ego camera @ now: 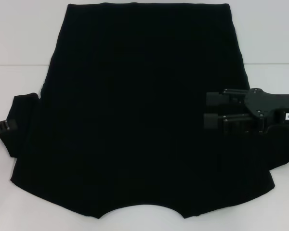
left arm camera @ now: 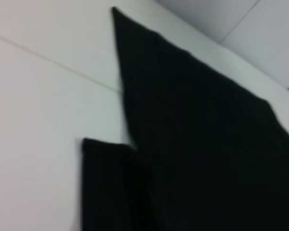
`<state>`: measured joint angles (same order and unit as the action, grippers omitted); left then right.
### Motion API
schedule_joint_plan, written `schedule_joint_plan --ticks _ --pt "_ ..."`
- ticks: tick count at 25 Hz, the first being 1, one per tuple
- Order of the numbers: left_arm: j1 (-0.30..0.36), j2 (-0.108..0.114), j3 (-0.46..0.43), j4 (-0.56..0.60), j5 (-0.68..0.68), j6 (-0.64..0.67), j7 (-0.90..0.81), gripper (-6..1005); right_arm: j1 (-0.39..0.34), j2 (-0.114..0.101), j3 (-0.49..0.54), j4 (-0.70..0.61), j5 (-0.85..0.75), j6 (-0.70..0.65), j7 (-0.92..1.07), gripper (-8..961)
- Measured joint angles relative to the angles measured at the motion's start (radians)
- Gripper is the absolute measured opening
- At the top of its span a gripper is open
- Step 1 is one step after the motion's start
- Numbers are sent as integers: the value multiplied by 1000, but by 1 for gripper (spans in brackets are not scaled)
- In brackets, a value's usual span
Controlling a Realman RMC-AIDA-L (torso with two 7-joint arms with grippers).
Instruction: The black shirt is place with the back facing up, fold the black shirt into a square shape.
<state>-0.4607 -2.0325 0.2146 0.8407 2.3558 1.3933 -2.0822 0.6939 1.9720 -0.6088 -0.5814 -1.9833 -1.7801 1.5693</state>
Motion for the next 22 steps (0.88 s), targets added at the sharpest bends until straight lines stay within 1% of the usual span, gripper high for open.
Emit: schedule_joint_plan --ticks 5,11,17,22 --pt "-7 0 7 -12 43 -50 -19 850 2 0 1 0 2 2 0 916" --pt "-25 -1 14 -46 51 -131 -50 843 2 -1 4 0 3 2 0 915" --pt "-46 0 49 -74 53 -208 -61 835 -2 -1 8 0 5 2 1 915" --pt "-50 -2 81 -84 55 -278 -75 828 -6 -1 9 0 6 2 1 915"
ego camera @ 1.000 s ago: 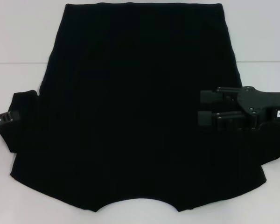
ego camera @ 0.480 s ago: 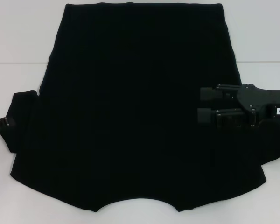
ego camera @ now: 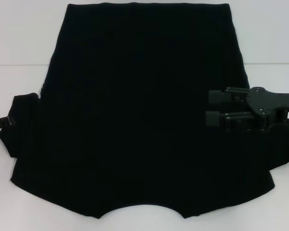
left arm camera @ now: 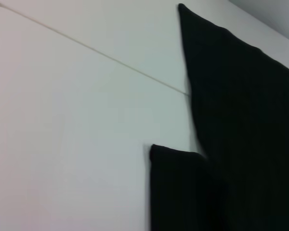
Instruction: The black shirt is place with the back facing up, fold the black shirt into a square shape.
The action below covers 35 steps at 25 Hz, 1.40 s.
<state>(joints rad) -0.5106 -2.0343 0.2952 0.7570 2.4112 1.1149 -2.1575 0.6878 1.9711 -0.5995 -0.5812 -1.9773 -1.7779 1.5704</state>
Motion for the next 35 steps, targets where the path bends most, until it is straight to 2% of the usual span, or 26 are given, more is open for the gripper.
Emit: schedule_joint_plan --ticks 7,35 --pt "-1 -6 26 -14 23 -39 -2 819 0 0 3 0 0 0 0 915" --pt "-13 -10 134 -8 26 -33 -2 783 1 0 17 -5 4 -2 2 916"
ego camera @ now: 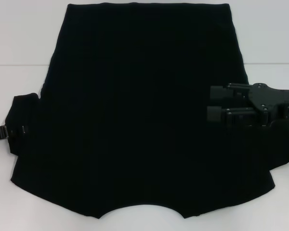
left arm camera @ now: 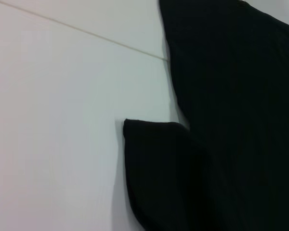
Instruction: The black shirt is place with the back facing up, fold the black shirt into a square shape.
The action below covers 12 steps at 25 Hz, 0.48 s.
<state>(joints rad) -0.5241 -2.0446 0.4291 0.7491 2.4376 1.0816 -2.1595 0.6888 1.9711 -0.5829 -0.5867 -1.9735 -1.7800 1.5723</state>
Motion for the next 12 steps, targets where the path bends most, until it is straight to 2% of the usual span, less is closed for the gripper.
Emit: schedule_joint_plan --ticks 5,7,12 --pt "-1 0 -2 5 0 -1 -1 776 -2 0 1 -1 8 -1 -1 916" --pt "-1 0 -3 5 0 -4 -1 571 -2 0 2 -1 8 -1 -1 915" --pt "-1 0 -3 7 1 -9 0 369 -3 0 3 -4 9 -1 -1 915"
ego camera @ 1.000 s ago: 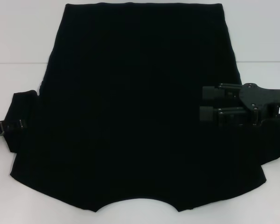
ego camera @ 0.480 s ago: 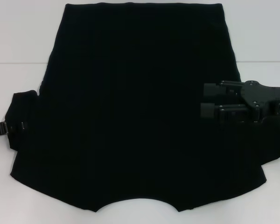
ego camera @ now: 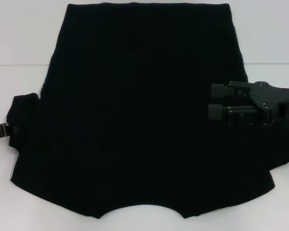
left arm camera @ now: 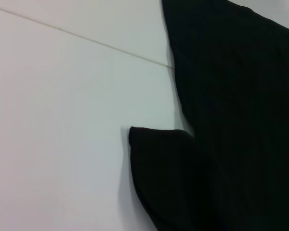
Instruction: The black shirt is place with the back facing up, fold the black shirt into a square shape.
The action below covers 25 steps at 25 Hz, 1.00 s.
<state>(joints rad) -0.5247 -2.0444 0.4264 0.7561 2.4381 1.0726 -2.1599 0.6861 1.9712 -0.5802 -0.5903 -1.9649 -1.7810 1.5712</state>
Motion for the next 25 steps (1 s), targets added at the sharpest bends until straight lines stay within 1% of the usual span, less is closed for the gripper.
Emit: schedule_joint_plan --ticks 6,11,25 --pt "0 1 1 1 1 -12 3 102 -1 0 6 0 0 0 0 916" --pt "0 3 3 13 8 -24 6 26 -2 0 10 5 0 -1 -1 916" --pt "-37 14 9 42 72 -138 49 43 -3 17 12 9 0 4 -2 915"
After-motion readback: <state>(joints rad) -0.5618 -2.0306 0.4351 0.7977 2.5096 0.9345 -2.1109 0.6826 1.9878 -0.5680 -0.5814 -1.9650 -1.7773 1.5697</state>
